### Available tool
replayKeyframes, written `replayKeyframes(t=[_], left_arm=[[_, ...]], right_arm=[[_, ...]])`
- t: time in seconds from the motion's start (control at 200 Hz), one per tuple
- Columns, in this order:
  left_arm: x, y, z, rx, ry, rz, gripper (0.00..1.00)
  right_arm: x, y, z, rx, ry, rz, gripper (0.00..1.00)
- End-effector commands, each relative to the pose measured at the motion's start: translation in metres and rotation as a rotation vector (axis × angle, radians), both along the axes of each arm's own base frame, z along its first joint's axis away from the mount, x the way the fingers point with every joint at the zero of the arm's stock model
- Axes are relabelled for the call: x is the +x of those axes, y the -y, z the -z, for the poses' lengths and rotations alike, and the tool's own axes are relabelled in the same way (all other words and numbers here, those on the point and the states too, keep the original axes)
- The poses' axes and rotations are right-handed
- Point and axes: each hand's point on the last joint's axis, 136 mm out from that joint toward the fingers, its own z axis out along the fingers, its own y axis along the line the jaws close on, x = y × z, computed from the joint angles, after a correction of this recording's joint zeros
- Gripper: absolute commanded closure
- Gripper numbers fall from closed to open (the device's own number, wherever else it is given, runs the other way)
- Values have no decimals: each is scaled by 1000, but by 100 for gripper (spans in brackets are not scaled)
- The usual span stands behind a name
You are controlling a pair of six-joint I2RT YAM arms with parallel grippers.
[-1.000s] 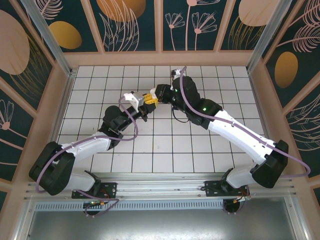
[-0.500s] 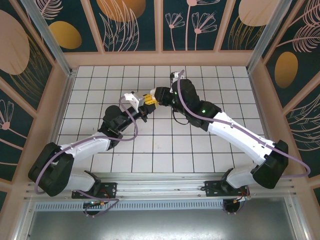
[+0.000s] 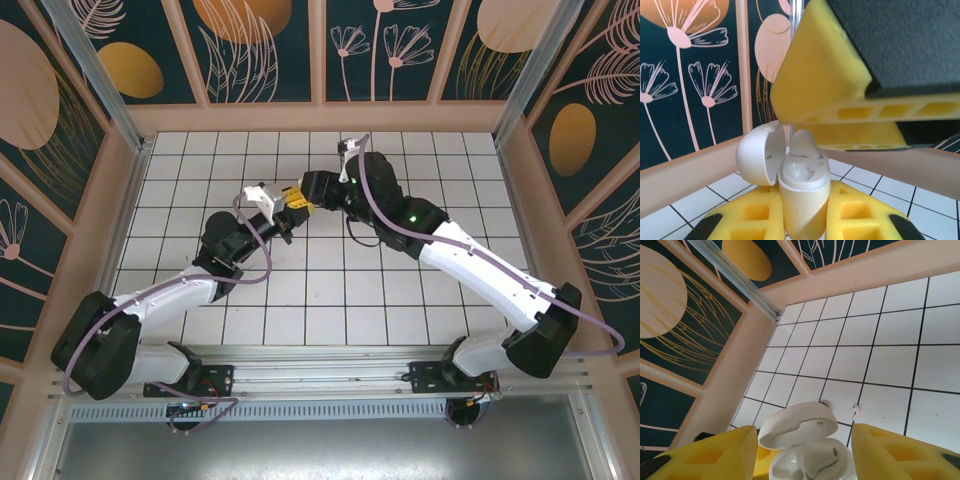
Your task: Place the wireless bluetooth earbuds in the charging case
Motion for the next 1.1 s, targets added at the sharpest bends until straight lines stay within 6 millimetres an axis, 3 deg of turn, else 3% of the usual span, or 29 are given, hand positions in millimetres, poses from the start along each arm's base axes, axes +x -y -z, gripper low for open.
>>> replayKeyframes(t=[0.0,0.165,0.335,0.52,0.616,0.736,0.961,1.096], left_arm=[[-10,-4,-22,-33,72,6,100],[-16,-5,-18,-19,73,20,100],[-20,-7,-16,13,68,19,100],[-28,-19,-9,67,61,-18,100],[-34,-28,-5,98,52,-47,100],[-43,-42,2,143,36,-91,100],[-59,-70,9,186,15,-170,100],[-66,-82,13,194,4,-203,100]], right_arm=[[-8,2,-26,19,19,-20,46],[-10,3,-34,5,23,-48,44],[-5,23,-40,19,27,-34,44],[19,50,-19,29,-55,-12,45],[35,50,4,-2,-96,-7,47],[57,32,49,-68,-163,-36,49],[93,-29,148,-225,-316,-159,60],[106,-75,192,-305,-359,-217,65]])
